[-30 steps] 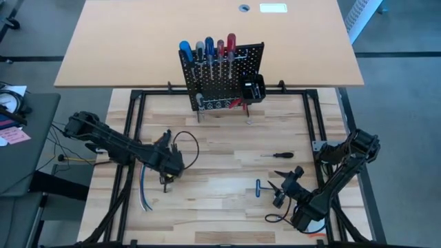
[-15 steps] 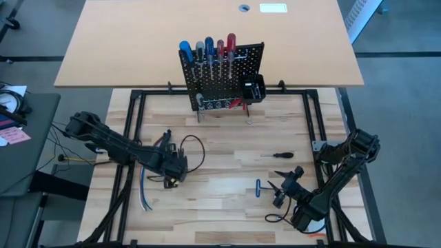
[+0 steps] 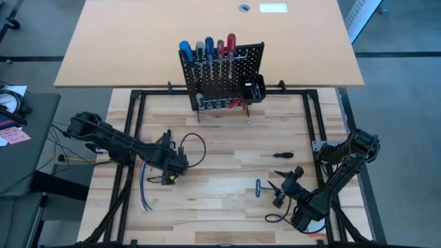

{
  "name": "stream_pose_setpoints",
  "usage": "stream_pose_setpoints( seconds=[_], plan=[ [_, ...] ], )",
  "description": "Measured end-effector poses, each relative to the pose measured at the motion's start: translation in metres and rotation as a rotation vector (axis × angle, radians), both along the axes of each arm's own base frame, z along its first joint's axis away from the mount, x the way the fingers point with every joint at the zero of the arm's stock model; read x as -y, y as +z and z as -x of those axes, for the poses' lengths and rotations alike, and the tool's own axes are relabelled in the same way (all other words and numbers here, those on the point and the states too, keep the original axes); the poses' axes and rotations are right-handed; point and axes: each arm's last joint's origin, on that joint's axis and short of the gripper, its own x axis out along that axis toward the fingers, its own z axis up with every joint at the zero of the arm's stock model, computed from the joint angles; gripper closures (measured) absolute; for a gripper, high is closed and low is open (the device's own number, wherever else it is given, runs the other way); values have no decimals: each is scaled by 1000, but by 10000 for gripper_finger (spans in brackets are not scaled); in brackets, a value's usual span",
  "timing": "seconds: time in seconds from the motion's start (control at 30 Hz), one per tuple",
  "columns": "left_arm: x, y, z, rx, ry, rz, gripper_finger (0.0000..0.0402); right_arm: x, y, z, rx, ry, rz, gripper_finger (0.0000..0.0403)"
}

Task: Hang tools onto peg board
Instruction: Put the extension bar into the black bin on the pegboard

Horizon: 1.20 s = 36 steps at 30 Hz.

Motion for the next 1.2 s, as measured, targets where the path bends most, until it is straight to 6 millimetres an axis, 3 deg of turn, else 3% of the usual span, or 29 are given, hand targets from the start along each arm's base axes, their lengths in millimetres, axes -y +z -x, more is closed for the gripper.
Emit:
stream_pose_setpoints(
  seconds=[0.2,0.4,0.7,1.2],
  plan=[
    [7,0,-1,-4,-178,-26,237,0,0,0,-8,-2,-4,163],
    [8,-14,2,11,-379,-55,237,0,0,0,-11,-2,-4,163],
    [8,-26,9,16,-356,12,249,0,0,0,-14,-2,-2,163],
    [8,-31,9,41,-317,46,356,0,0,0,-13,-3,-4,163]
  ],
)
